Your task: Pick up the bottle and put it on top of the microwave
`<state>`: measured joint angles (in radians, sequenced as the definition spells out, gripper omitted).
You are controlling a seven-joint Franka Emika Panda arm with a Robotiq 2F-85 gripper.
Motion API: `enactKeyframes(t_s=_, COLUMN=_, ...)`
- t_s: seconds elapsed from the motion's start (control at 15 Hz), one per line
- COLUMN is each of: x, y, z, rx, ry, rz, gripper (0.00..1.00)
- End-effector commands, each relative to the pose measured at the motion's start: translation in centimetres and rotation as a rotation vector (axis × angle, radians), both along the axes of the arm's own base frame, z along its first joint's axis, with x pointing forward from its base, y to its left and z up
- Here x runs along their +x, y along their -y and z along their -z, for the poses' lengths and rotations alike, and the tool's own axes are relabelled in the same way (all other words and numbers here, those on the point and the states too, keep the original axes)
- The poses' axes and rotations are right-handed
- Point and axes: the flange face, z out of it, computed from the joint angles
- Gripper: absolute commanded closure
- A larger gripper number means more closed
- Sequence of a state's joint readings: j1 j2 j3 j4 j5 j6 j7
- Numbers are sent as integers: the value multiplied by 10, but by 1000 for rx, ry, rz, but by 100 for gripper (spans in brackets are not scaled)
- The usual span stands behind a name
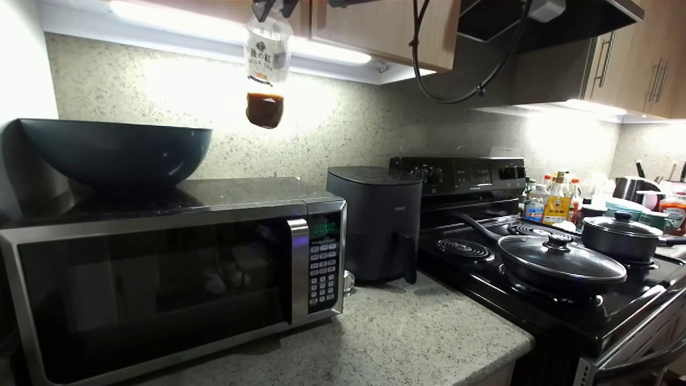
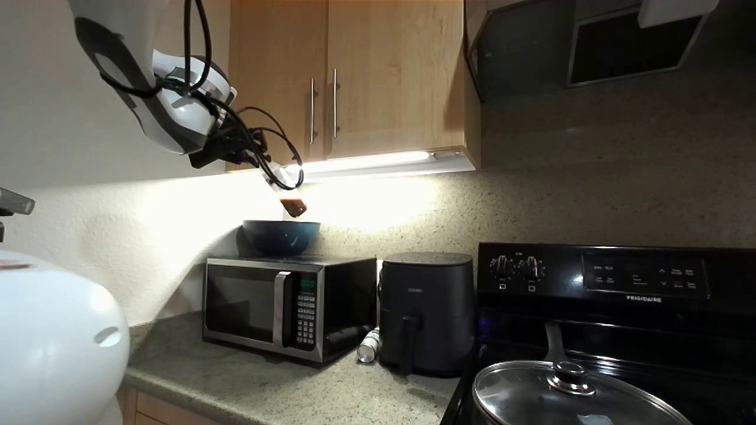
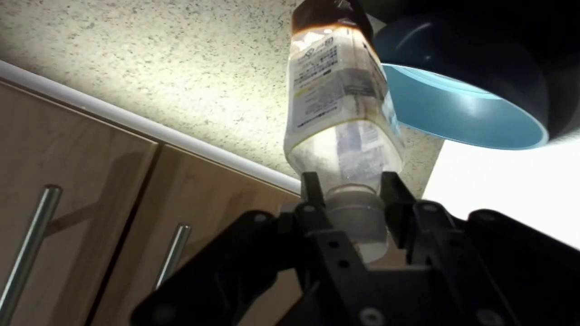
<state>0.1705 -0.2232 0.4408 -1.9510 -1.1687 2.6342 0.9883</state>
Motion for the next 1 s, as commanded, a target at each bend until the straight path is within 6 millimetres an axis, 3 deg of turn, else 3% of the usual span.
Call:
enactKeyframes(t_s=0.0, x=9, y=16, z=6, rx=26, ry=4, rz=82, gripper=87)
enactKeyframes(t_s=0.47, x=45, y=39, z=30, rx=162, ry=-153, rz=107, gripper=87)
enactKeyframes(t_s=0.53, x=44, y=37, z=28, rx=133, ry=-129, rz=125, gripper=63)
enactKeyframes(t_s=0.73, x=51, y=39, z=35, rx=155, ry=-154, rz=124, gripper=63)
enactKeyframes(t_s=0.8, x=54, y=37, z=36, rx=167, ry=-182, rz=113, gripper=88)
enactKeyframes(t_s=0.93, x=66, y=39, z=35, rx=209, ry=-230, rz=136, gripper=88)
